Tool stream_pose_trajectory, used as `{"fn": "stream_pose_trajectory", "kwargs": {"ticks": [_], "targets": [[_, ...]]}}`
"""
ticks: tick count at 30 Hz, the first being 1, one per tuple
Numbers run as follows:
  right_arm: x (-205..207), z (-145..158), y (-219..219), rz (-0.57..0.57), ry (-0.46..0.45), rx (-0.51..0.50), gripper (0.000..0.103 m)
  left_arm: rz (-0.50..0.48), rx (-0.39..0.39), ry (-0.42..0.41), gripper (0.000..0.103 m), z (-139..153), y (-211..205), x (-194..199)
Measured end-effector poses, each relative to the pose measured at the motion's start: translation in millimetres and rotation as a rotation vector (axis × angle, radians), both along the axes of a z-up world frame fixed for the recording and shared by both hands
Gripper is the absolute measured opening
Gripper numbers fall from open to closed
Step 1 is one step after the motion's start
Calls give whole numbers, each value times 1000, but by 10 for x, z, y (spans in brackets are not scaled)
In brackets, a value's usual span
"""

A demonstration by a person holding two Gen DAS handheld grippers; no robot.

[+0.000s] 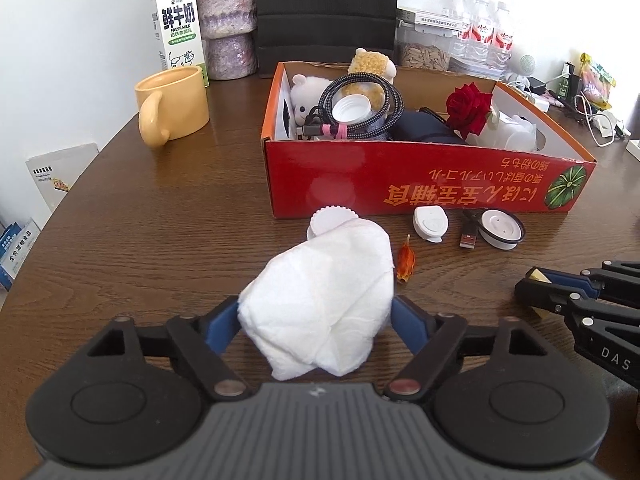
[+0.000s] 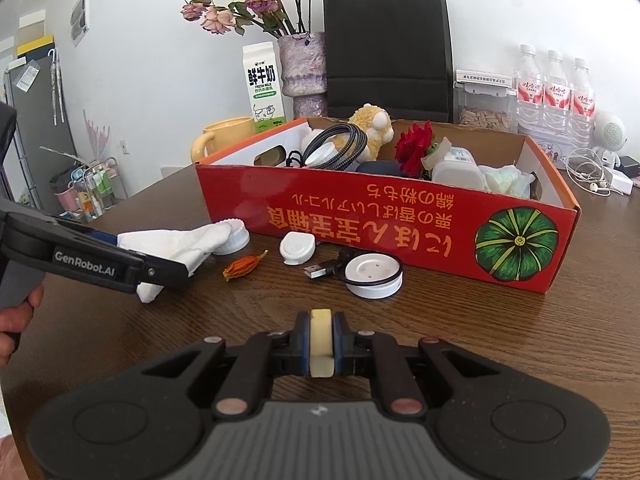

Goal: Organize objects
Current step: 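Grasp the white towel with the left tool while the right tool holds the block, then carry the towel and yellow block into the red box and open both tools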

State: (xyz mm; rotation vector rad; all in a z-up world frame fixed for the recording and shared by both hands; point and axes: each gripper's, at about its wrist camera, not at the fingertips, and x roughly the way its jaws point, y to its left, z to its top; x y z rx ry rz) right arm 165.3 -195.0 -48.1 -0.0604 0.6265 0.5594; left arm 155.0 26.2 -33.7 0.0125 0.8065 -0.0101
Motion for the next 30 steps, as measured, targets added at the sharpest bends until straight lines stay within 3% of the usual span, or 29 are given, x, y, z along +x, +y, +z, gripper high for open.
{"fn": "stream_pose_trajectory", "kwargs": {"ticks": [6, 19, 23, 30], "targets": [[-6, -5, -13, -1, 9, 5, 11, 4, -20, 0, 103, -18, 21, 68], [13, -7, -25, 2, 22, 14, 11, -16, -6, 36, 103, -201, 2, 177], [14, -11, -22, 3, 23, 12, 11, -19, -5, 14, 87, -165, 3, 132], [-25, 8, -6, 4, -3, 4, 11, -30, 4, -17, 80, -56, -28, 55]]}}
